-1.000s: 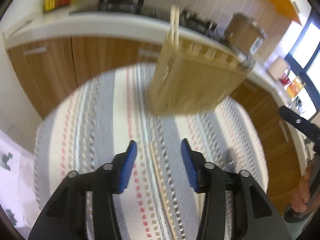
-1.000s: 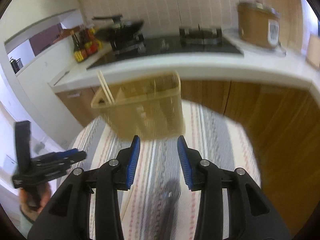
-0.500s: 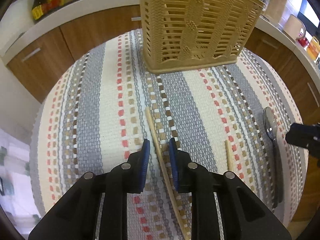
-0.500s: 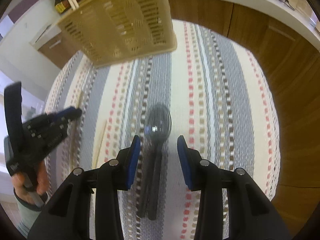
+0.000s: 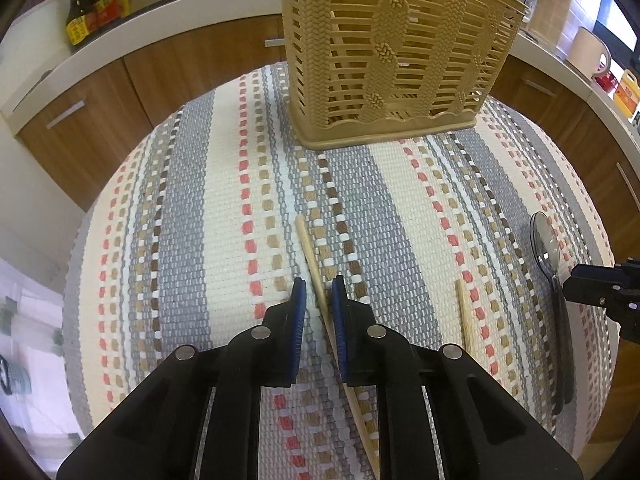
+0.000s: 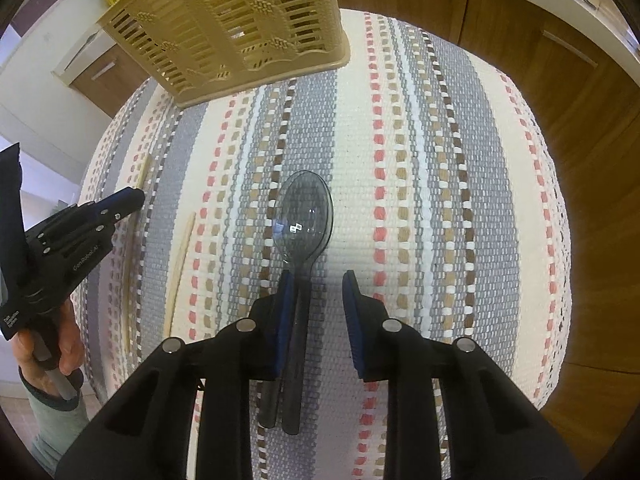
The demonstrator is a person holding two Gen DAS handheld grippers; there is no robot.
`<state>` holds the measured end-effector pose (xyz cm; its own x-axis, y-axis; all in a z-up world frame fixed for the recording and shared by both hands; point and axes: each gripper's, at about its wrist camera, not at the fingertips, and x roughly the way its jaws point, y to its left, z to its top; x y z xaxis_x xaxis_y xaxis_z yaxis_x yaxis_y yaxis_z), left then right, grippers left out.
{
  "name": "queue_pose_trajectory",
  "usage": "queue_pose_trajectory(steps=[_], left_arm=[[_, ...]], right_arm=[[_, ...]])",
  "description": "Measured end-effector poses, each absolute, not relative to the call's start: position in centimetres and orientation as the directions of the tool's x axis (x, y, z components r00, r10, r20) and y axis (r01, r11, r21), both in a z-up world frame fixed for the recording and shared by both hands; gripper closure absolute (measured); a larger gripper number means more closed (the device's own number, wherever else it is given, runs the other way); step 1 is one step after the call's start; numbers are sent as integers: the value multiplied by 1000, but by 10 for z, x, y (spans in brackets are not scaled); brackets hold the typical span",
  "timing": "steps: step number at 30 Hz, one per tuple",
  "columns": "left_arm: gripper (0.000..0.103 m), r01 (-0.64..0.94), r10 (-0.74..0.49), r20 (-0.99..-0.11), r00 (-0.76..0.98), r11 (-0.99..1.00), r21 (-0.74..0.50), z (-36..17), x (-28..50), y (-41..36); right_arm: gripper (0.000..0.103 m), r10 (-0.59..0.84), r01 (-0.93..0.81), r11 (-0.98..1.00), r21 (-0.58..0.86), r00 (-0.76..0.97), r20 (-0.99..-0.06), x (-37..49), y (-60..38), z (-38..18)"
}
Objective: Organize utensils
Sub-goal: 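Close the right gripper on a clear spoon while the left gripper grasps a chopstick, then lift the spoon and chopstick and lower them into the tan caddy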
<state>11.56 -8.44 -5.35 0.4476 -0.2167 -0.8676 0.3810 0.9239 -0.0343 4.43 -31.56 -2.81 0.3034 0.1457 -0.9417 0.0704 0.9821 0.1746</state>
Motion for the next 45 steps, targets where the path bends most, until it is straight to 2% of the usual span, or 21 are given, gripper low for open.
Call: queue_pose_trajectory(steps=[7, 17, 19, 22, 26, 31, 40, 43, 45], left_arm=[[91, 383, -219, -866, 449, 923, -35, -53, 116, -85], [91, 386, -223, -864, 452, 922, -36, -52, 117, -86], [91, 386, -228, -865, 448, 921, -42, -52, 117, -86], [96, 389, -240, -867, 438, 919, -58, -52, 119, -83], [100, 382, -334, -871, 361, 905, -188, -52, 133, -64], [100, 372, -414, -866, 281, 879, -300, -53, 134, -47], [99, 383, -353, -903, 245, 891, -244, -47, 124, -51], [93, 387, -313, -914, 257, 900, -199, -44, 134, -54], [93, 419, -299, -928, 221, 888, -186, -48, 140, -64]], right_arm=[[80, 148, 58, 983, 171, 286, -947, 47, -314, -34], [80, 91, 3, 995, 95, 273, -958, 67, -279, -39], [93, 67, -7, 998, 67, 270, -960, 69, -275, -39], [93, 65, 39, 996, 79, 286, -956, 68, -288, -38], [93, 46, 101, 992, 78, 292, -955, 66, -310, -40], [93, 64, 93, 991, 96, 301, -952, 64, -314, -43], [91, 89, 74, 990, 116, 298, -950, 66, -317, -44], [85, 132, 78, 984, 160, 290, -948, 61, -321, -44], [80, 130, 82, 984, 160, 292, -948, 61, -323, -43]])
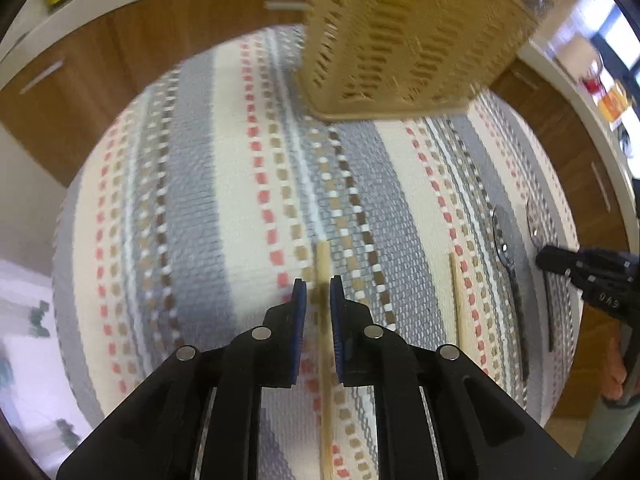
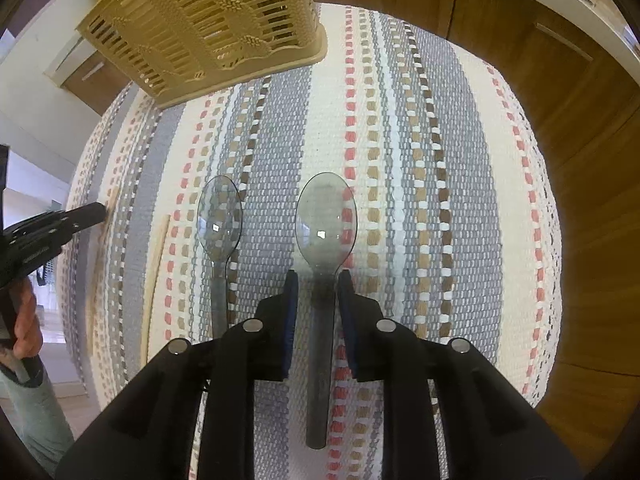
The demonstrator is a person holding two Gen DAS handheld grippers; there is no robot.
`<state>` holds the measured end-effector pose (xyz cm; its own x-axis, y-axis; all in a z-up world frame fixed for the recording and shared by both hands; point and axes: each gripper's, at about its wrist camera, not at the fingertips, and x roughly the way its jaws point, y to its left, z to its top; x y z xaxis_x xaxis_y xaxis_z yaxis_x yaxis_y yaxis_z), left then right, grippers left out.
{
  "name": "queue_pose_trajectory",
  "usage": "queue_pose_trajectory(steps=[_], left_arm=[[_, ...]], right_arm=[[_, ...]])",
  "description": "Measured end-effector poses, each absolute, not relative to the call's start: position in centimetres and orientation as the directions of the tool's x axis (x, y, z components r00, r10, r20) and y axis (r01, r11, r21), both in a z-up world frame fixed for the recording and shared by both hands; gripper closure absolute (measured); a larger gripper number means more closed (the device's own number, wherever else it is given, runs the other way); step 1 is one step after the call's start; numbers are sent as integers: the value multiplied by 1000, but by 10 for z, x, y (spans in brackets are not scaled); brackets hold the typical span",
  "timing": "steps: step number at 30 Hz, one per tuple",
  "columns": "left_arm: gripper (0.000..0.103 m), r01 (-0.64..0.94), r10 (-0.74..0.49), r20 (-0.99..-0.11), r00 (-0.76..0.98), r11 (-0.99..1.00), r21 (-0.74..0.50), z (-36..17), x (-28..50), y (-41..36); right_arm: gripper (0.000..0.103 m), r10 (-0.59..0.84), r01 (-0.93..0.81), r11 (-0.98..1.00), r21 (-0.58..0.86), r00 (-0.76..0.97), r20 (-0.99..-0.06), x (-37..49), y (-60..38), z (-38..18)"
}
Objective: Organize utensils
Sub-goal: 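Lift the spoon and chopstick and lower them into the tan caddy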
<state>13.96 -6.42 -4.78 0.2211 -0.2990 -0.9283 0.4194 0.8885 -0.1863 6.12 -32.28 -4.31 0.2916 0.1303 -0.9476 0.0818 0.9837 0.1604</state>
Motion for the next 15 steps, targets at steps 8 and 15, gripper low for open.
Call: queue_pose_trajectory(steps=[8, 15], left_arm=[[98, 475, -211, -953, 216, 876, -86, -47, 150, -87], [99, 359, -359, -882, 306, 901, -242, -30, 155, -65]], right_arm=[[76, 114, 102, 983, 152, 310, -944, 66, -341, -32], [72, 134, 123, 976, 177, 300, -945, 81, -346, -24]])
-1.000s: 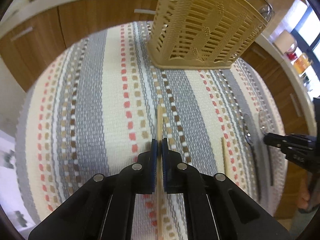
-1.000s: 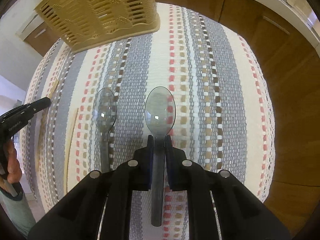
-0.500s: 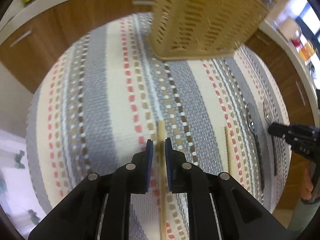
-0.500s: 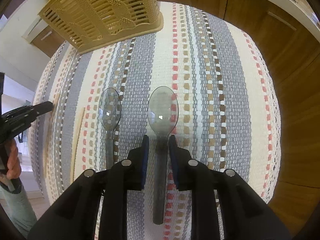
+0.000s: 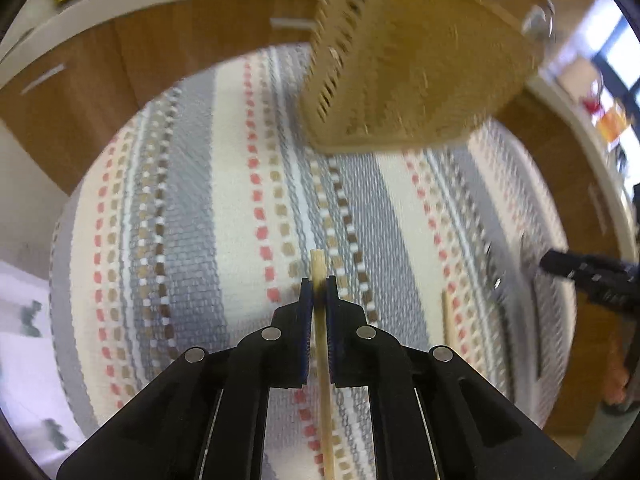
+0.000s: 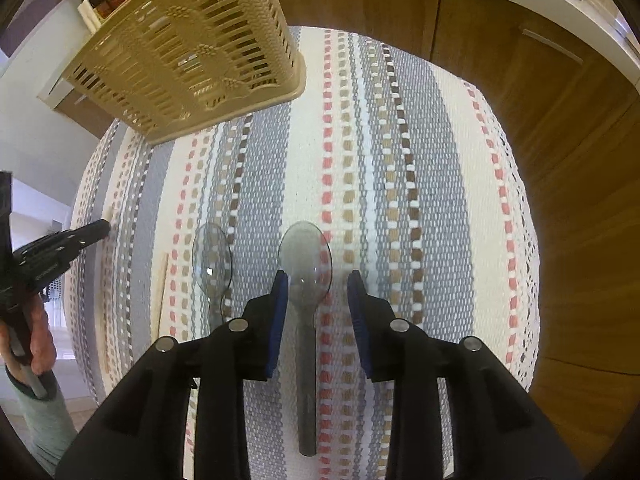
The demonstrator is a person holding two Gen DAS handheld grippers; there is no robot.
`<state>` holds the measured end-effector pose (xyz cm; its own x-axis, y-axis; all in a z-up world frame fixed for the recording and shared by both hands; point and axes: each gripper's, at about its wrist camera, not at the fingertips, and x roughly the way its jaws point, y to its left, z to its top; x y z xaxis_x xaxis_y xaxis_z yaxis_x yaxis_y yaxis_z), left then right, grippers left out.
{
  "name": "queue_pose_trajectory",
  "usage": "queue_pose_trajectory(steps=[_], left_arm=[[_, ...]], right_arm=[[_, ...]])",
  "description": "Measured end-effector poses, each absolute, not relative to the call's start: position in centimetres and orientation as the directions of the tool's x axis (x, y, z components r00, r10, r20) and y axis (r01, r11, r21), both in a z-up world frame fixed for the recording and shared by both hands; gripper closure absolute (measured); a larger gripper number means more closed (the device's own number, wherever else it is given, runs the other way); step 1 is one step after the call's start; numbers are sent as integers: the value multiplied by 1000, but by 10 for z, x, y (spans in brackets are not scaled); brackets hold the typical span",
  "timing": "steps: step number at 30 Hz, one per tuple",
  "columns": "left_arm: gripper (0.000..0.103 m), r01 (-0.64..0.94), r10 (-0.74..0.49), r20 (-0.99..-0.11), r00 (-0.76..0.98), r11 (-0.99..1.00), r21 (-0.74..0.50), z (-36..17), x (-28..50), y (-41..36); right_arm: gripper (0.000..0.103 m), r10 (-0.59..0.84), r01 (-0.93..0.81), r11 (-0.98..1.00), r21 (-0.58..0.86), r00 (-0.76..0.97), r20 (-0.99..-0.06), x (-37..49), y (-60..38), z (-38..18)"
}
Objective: Organize utensils
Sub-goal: 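Lift the spoon and chopstick and lower them into the tan caddy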
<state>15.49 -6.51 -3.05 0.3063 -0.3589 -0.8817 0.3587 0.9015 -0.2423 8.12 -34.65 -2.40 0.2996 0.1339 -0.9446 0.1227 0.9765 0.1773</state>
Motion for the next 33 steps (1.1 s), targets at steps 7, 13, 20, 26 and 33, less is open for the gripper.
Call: queue_pose_trajectory(steps=[7, 13, 20, 26, 33], left_arm=[[99, 335, -367, -860, 353, 908, -251, -15, 155, -56], [99, 323, -386, -847, 365, 906, -274, -19, 149, -43], [99, 320, -389, -828, 403, 908, -271, -14, 151, -43], [99, 336, -393, -799, 456, 907, -254, 0, 141, -46], [99, 359, -424, -719, 550, 898, -255, 37, 121, -45]], right_arm=[[62, 101, 104, 985, 134, 277, -956, 92, -336, -27], [62, 58, 113, 990, 88, 240, -969, 101, -332, -39], [73, 29, 92, 994, 53, 248, -968, 100, -322, -38], [73, 29, 84, 995, 59, 317, -948, 83, -322, -18], [73, 84, 41, 992, 119, 486, -870, 43, -324, 32]])
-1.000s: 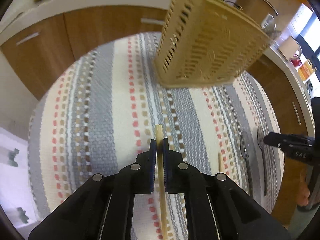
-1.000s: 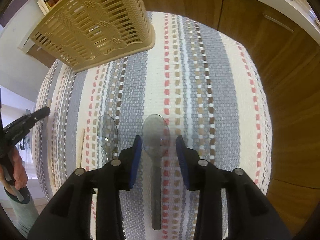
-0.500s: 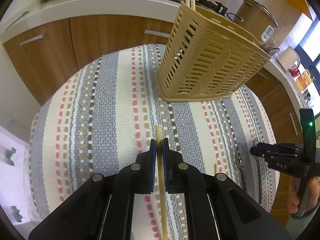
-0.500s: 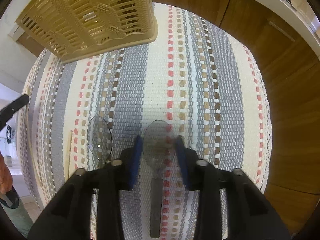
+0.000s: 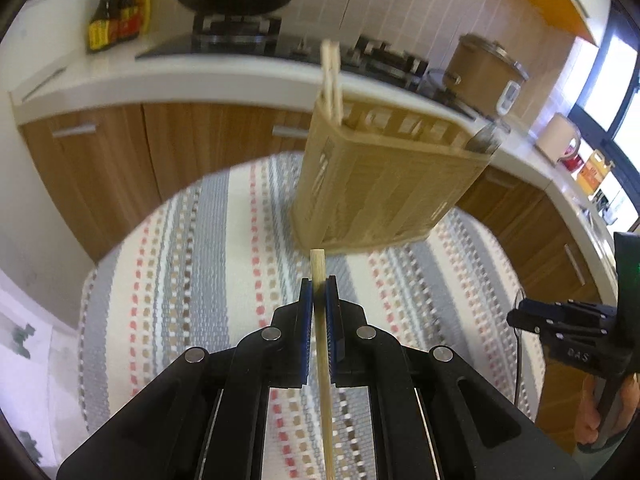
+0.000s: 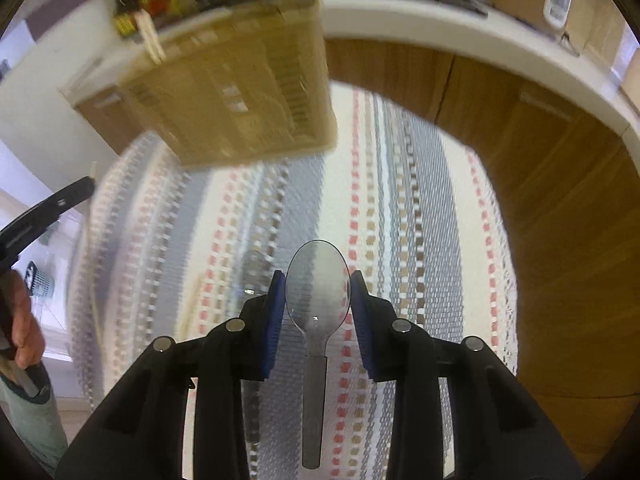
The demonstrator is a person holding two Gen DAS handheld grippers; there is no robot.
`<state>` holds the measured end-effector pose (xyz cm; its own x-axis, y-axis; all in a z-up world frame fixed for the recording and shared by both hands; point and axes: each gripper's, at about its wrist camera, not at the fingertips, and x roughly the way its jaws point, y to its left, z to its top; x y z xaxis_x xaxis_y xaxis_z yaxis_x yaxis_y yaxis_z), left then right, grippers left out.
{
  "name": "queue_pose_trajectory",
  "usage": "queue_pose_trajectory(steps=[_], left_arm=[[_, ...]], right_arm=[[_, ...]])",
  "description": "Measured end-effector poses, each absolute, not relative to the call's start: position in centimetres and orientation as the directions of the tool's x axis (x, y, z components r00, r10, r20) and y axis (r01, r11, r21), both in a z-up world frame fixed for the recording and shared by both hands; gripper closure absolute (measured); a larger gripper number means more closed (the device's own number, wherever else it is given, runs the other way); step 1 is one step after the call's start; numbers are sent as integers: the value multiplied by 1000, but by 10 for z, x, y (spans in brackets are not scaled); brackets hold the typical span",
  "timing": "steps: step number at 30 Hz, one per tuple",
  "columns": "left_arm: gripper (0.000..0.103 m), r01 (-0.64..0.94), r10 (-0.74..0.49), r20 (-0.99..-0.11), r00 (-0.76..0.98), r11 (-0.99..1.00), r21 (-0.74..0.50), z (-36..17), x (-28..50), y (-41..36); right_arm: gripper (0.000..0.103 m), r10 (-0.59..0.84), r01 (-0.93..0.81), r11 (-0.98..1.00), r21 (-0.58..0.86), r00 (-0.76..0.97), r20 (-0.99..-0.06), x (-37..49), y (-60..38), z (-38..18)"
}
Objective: Organize utensils
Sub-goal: 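Lift the spoon and chopstick and lower them into the tan caddy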
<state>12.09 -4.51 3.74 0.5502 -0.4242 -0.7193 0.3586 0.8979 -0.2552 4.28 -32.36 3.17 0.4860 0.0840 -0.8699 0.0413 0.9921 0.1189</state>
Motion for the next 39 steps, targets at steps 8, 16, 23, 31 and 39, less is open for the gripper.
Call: queue_pose_trajectory(steps=[8, 16, 23, 31, 39], left_arm=[[99, 391, -468, -542, 698, 883, -259, 119, 104, -48], [99, 378, -434, -296, 851, 897, -228, 204, 127, -70], [99, 368, -403, -146, 904, 905, -215, 209, 176, -95], [99, 316, -348, -145, 926, 926, -207, 173, 216, -105], [98, 261, -292, -159, 943, 947, -190, 134, 227, -105]], right_arm=[[73, 149, -3, 979, 203, 691, -707, 31, -322, 111], [73, 139, -41, 978, 206, 863, -486, 61, -314, 195], [74, 92, -6, 971, 240, 933, -349, 124, -323, 225], [73, 40, 28, 975, 222, 954, -297, 175, -334, 204], [73, 6, 45, 983, 180, 961, -275, 190, -336, 161]])
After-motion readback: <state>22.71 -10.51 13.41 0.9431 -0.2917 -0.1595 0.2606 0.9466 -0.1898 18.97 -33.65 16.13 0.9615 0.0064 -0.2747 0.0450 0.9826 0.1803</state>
